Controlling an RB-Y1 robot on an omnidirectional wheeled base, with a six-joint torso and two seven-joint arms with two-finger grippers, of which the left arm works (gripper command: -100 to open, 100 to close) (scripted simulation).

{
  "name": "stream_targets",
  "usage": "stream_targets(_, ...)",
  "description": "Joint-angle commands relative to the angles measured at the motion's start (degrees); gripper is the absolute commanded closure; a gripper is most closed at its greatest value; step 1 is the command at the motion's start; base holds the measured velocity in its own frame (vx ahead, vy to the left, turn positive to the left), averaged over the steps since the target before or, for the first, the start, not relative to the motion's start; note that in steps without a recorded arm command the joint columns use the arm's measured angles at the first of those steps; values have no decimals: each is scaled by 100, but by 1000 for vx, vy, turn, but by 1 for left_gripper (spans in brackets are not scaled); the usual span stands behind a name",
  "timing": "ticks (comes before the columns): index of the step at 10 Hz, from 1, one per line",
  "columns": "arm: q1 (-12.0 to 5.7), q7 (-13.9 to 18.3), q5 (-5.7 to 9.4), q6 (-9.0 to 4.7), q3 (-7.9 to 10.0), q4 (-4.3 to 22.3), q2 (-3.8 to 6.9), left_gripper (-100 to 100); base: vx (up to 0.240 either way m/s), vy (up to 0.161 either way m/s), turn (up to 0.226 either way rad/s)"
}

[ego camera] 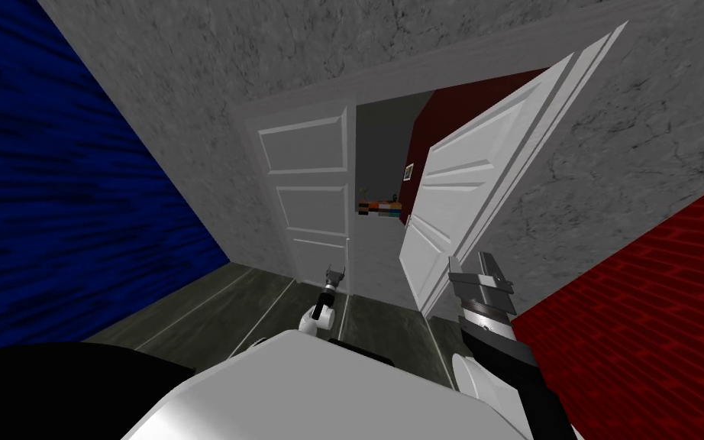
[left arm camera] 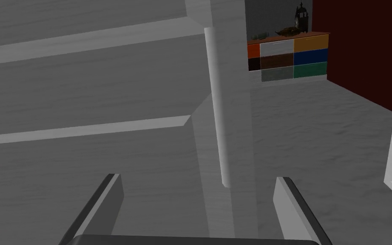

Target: Push the door open

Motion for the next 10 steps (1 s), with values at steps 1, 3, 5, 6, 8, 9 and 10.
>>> stream_targets(1,-100,179,11,-70,-21,256,-53,-100,129,42,-19)
stream_targets(3,-261,436,31,-156,-51,631,-134,-100,122,43,-31)
stream_targets(5,-328,543,40,-192,-63,787,-172,-100,114,2,-11)
stream_targets(6,-389,640,47,-225,-74,928,-210,-100,84,15,-17)
stream_targets(8,-375,649,45,-213,-81,911,-211,-100,60,18,-5)
stream_targets(9,-381,663,50,-217,-74,924,-113,-100,46,1,-31)
stream_targets(10,-381,663,50,-217,-74,924,-113,-100,64,5,-1)
